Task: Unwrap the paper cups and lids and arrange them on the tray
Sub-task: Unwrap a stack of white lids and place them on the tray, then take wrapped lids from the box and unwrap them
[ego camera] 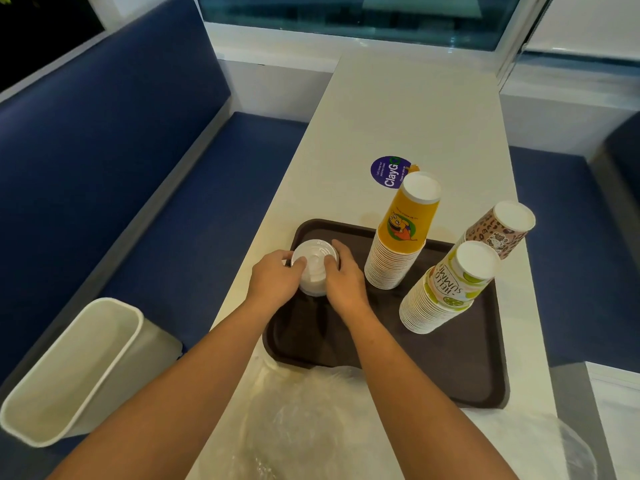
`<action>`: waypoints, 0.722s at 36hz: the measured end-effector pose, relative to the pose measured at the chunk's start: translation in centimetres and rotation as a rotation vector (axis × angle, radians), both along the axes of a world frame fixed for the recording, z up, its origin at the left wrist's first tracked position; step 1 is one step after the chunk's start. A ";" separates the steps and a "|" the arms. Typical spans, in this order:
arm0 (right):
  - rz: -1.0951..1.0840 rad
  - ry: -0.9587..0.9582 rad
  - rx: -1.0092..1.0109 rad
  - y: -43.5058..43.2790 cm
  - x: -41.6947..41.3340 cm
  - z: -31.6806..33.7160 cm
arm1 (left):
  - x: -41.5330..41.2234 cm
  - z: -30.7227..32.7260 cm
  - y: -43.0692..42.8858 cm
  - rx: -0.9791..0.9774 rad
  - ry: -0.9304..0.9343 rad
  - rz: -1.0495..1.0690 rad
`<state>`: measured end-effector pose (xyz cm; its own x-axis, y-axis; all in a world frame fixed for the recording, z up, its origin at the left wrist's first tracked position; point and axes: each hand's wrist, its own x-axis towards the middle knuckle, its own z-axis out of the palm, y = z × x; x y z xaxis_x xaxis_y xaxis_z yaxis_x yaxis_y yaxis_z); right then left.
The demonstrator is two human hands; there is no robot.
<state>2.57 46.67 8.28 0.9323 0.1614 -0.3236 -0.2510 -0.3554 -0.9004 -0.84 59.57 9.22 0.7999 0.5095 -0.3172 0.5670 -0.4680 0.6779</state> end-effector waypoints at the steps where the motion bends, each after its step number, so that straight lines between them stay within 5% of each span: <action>1: 0.010 -0.013 -0.011 -0.1 -0.1 0.0 | 0.0 0.1 0.1 0.008 -0.001 -0.004; 26: 0.034 0.008 -0.068 -3.4 -2.8 1.8 | -3.5 2.4 0.5 -0.103 -0.034 0.043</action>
<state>-0.19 43.29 10.11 0.9240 0.1703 -0.3424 -0.2450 -0.4239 -0.8719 -4.29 60.12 11.63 0.7894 0.5095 -0.3424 0.5606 -0.3711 0.7403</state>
